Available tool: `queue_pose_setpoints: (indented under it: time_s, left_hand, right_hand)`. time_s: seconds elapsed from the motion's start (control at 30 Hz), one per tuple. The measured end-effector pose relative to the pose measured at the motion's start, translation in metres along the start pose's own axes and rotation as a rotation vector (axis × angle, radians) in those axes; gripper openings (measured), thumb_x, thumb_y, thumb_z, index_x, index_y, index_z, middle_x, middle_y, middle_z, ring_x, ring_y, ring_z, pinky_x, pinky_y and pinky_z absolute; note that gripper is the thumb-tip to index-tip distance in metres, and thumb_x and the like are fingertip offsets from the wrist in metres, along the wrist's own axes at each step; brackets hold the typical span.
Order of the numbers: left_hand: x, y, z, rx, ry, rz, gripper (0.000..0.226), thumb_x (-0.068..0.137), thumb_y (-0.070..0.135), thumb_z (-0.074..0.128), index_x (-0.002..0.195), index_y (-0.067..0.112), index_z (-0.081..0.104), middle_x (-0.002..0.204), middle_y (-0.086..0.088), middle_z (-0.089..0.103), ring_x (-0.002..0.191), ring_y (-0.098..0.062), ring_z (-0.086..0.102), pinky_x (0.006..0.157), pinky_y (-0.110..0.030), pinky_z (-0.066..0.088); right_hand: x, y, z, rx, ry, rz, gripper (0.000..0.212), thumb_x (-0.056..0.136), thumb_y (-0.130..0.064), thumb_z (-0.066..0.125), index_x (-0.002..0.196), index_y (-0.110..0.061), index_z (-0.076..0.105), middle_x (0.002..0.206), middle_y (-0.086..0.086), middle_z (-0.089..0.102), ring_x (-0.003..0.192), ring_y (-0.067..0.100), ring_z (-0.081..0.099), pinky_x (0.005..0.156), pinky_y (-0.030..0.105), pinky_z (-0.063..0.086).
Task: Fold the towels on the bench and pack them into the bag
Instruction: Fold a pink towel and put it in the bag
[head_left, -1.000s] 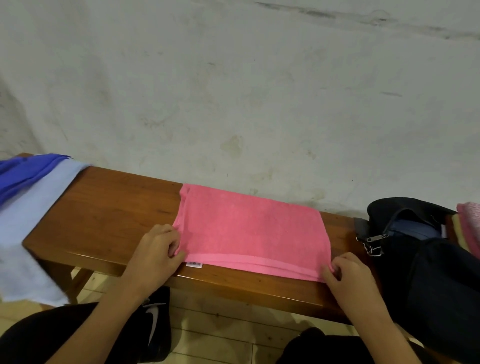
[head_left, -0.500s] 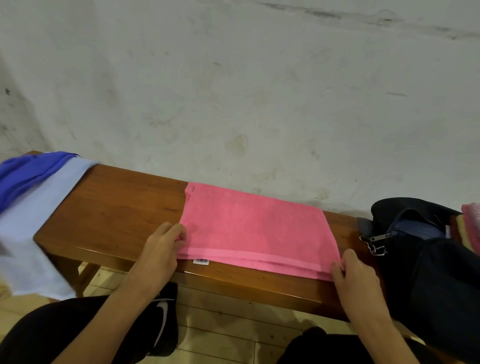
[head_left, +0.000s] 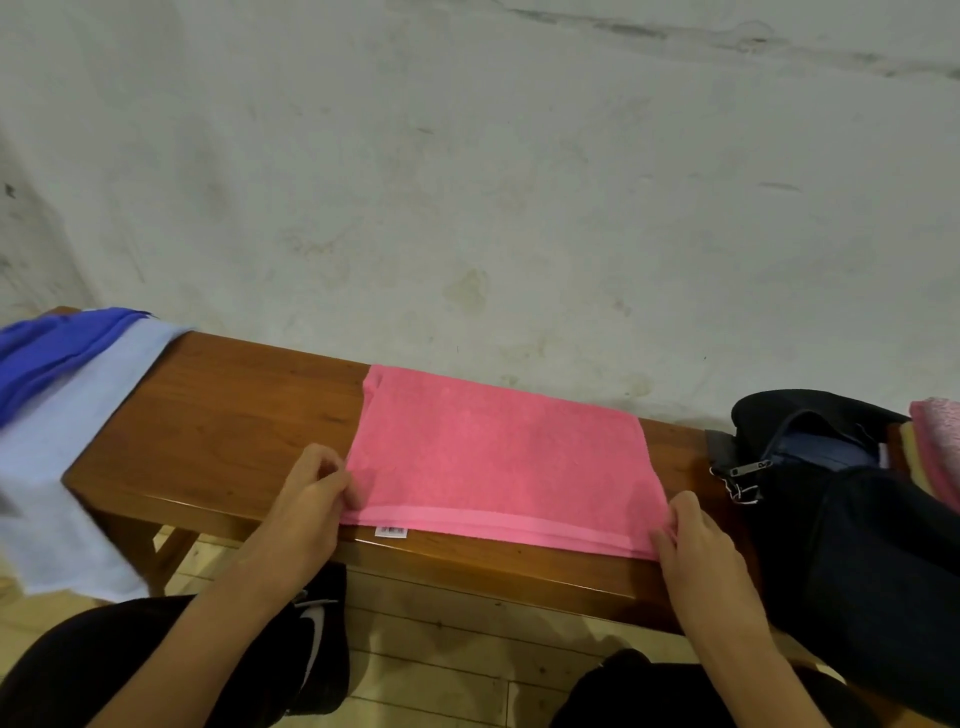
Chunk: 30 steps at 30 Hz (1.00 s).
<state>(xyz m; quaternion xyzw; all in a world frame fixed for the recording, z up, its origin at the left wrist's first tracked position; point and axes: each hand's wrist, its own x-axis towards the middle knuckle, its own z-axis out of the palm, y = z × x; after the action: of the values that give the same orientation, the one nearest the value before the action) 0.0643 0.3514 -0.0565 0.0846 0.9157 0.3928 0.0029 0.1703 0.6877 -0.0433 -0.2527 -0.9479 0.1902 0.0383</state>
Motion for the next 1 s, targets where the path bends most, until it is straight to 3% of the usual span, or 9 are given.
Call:
queue_pose_setpoints:
  time_s: [0.1, 0.2, 0.27, 0.33, 0.43, 0.53, 0.7, 0.8, 1.0]
  left_hand:
    - [-0.014, -0.011, -0.004, 0.156, 0.142, 0.227, 0.012, 0.087, -0.004, 0.062, 0.095, 0.004, 0.066, 0.108, -0.006, 0.056, 0.098, -0.021, 0.053, 0.084, -0.007, 0.035]
    - [-0.015, -0.031, -0.011, 0.247, -0.070, 0.415, 0.010, 0.092, 0.020, 0.061, 0.094, 0.019, 0.071, 0.102, 0.012, 0.062, 0.097, -0.003, 0.054, 0.082, -0.017, 0.044]
    - [-0.016, -0.033, -0.020, 0.180, -0.176, 0.403, 0.024, 0.086, 0.039, 0.066, 0.108, 0.030, 0.066, 0.111, 0.025, 0.055, 0.104, 0.005, 0.050, 0.084, -0.018, 0.048]
    - [-0.017, -0.038, -0.025, 0.156, -0.241, 0.359, 0.042, 0.074, 0.038, 0.077, 0.112, 0.036, 0.061, 0.116, 0.029, 0.051, 0.110, 0.006, 0.048, 0.089, -0.015, 0.045]
    - [-0.017, -0.046, -0.027, 0.114, -0.227, 0.370, 0.045, 0.070, 0.016, 0.084, 0.103, 0.040, 0.064, 0.109, 0.026, 0.058, 0.109, 0.003, 0.052, 0.089, -0.018, 0.050]
    - [-0.019, -0.047, -0.031, -0.002, -0.154, 0.339, 0.029, 0.079, 0.021, 0.072, 0.098, 0.041, 0.067, 0.106, 0.024, 0.062, 0.105, 0.000, 0.059, 0.090, -0.021, 0.050]
    - [-0.020, -0.043, -0.041, -0.156, -0.012, 0.269, 0.018, 0.084, 0.013, 0.067, 0.094, 0.028, 0.070, 0.095, 0.016, 0.068, 0.091, -0.007, 0.065, 0.077, -0.025, 0.055]
    - [-0.014, -0.032, -0.051, -0.248, 0.060, 0.191, 0.020, 0.086, 0.006, 0.067, 0.094, 0.023, 0.072, 0.091, 0.010, 0.072, 0.087, -0.009, 0.067, 0.074, -0.026, 0.056]
    - [0.025, 0.017, -0.065, -0.358, 0.300, 0.232, 0.026, 0.089, 0.000, 0.063, 0.093, 0.025, 0.063, 0.085, 0.007, 0.069, 0.082, 0.005, 0.065, 0.068, -0.010, 0.053]
  right_hand:
    - [-0.004, 0.003, -0.001, -0.132, 0.039, -0.057, 0.013, 0.102, -0.024, 0.049, 0.108, -0.028, 0.039, 0.111, -0.006, 0.047, 0.084, 0.007, 0.054, 0.071, 0.026, 0.050]
    - [-0.005, 0.005, 0.000, -0.314, 0.044, -0.163, 0.023, 0.099, -0.020, 0.053, 0.120, -0.029, 0.051, 0.127, -0.007, 0.045, 0.108, 0.008, 0.048, 0.095, 0.025, 0.045]
    - [-0.005, 0.004, -0.002, -0.282, -0.023, -0.220, 0.022, 0.099, -0.015, 0.051, 0.110, -0.035, 0.052, 0.120, -0.011, 0.050, 0.102, 0.004, 0.045, 0.092, 0.021, 0.040]
    - [-0.007, 0.008, -0.001, -0.181, -0.070, -0.282, 0.023, 0.100, -0.016, 0.050, 0.099, -0.038, 0.045, 0.109, -0.015, 0.051, 0.093, 0.000, 0.046, 0.086, 0.019, 0.041]
    - [-0.012, 0.014, 0.000, -0.154, -0.085, -0.393, 0.012, 0.097, -0.047, 0.052, 0.101, -0.043, 0.041, 0.100, -0.027, 0.043, 0.091, -0.006, 0.046, 0.085, 0.019, 0.047]
    - [-0.015, 0.020, 0.000, -0.166, -0.172, -0.425, 0.041, 0.079, -0.074, 0.059, 0.101, -0.045, 0.040, 0.103, -0.031, 0.038, 0.097, -0.007, 0.042, 0.083, 0.015, 0.043]
    - [-0.018, 0.025, 0.002, -0.005, -0.283, -0.498, 0.022, 0.080, -0.034, 0.077, 0.087, -0.039, 0.057, 0.098, -0.024, 0.054, 0.091, 0.000, 0.054, 0.077, 0.028, 0.052]
    - [-0.017, 0.014, -0.006, 0.234, -0.139, -0.520, 0.019, 0.083, -0.029, 0.070, 0.090, -0.044, 0.063, 0.099, -0.022, 0.061, 0.090, 0.004, 0.059, 0.073, 0.018, 0.051]
    - [0.032, -0.027, -0.028, 0.430, 0.218, -0.427, 0.029, 0.092, -0.004, 0.064, 0.110, -0.027, 0.065, 0.097, -0.022, 0.061, 0.092, -0.009, 0.059, 0.071, 0.002, 0.043]
